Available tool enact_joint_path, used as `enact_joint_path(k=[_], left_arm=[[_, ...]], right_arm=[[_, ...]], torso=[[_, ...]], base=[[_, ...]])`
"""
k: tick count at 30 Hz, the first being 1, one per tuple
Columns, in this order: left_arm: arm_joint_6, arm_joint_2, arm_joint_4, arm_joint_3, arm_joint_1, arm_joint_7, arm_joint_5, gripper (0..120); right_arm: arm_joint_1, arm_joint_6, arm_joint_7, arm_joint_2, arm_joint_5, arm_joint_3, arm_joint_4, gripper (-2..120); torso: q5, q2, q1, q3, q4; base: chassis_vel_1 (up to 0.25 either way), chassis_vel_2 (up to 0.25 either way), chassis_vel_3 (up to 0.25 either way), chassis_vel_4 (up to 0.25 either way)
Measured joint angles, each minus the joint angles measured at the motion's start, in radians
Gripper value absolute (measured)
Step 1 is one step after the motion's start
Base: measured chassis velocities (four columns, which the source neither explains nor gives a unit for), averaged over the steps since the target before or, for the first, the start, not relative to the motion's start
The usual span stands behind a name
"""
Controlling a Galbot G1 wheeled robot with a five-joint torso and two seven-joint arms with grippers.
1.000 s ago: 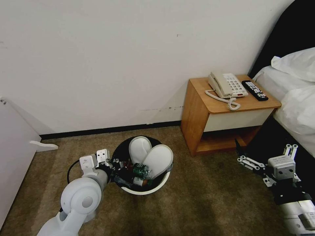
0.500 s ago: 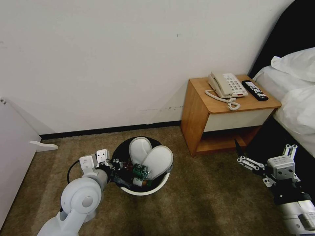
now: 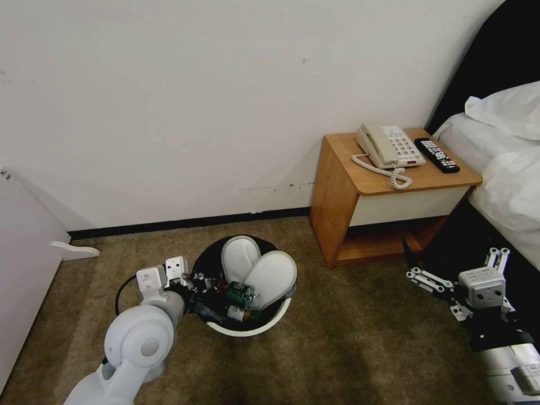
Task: Pick up the trash bin, then pick up the garbage from the floor and place it into the trash bin.
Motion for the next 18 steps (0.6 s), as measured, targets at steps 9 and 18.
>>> enact_joint_path(k=[9, 18], left_arm=[[-0.005, 0.003, 0.010, -0.002, -0.005, 0.001, -0.008, 4], [-0.008, -0.003, 0.021, -0.002, -0.013, 0.004, -0.009, 5]], right_arm=[[0.000, 0.000, 0.000, 0.000, 0.000, 0.000, 0.000, 100], [0.000, 0.000, 0.001, 0.000, 0.001, 0.000, 0.000, 100]], torso=[[0.0000, 0.000, 0.000, 0.000, 0.0000], [0.0000, 0.000, 0.000, 0.000, 0.0000]], base=[[0.000, 0.000, 0.000, 0.000], [0.000, 0.000, 0.000, 0.000]])
